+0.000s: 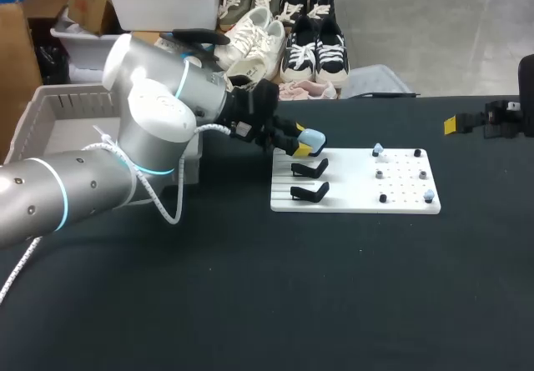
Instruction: Pick up each earbud case from the left stands, insert the matching earbuds, close the lid, and place the case in the box.
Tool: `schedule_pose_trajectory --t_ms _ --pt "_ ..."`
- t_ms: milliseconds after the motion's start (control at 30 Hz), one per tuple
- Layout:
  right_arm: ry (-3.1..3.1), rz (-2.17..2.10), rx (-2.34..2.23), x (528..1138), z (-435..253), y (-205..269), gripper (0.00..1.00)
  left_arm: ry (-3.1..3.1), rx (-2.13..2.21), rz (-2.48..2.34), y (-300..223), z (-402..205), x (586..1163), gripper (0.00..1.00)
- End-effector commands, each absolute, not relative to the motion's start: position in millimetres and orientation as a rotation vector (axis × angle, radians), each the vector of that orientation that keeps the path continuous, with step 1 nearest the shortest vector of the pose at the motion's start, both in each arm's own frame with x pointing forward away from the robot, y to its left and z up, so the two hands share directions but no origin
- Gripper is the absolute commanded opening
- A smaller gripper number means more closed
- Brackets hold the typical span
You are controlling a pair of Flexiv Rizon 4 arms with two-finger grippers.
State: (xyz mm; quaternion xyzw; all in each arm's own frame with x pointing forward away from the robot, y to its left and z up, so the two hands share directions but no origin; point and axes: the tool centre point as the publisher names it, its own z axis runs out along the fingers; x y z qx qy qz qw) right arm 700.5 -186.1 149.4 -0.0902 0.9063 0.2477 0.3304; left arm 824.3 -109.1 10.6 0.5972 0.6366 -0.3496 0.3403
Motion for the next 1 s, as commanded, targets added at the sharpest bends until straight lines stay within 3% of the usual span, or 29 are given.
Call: schedule_pose_trajectory --t_ms 33,500,1000 --pt "2.371 0.648 -0.237 701.0 149.4 -186.3 1.0 1.657 1.561 -0.914 -110.6 9.6 827.3 0.46" --pt "2.371 0.648 -0.237 701.0 149.4 -186.3 1.0 1.655 1.563 -0.918 -110.5 9.7 825.3 0.39" --pt "2.371 0.648 -0.237 701.0 149.4 -186.3 1.0 1.652 1.566 -0.923 -110.7 9.1 824.0 0.38"
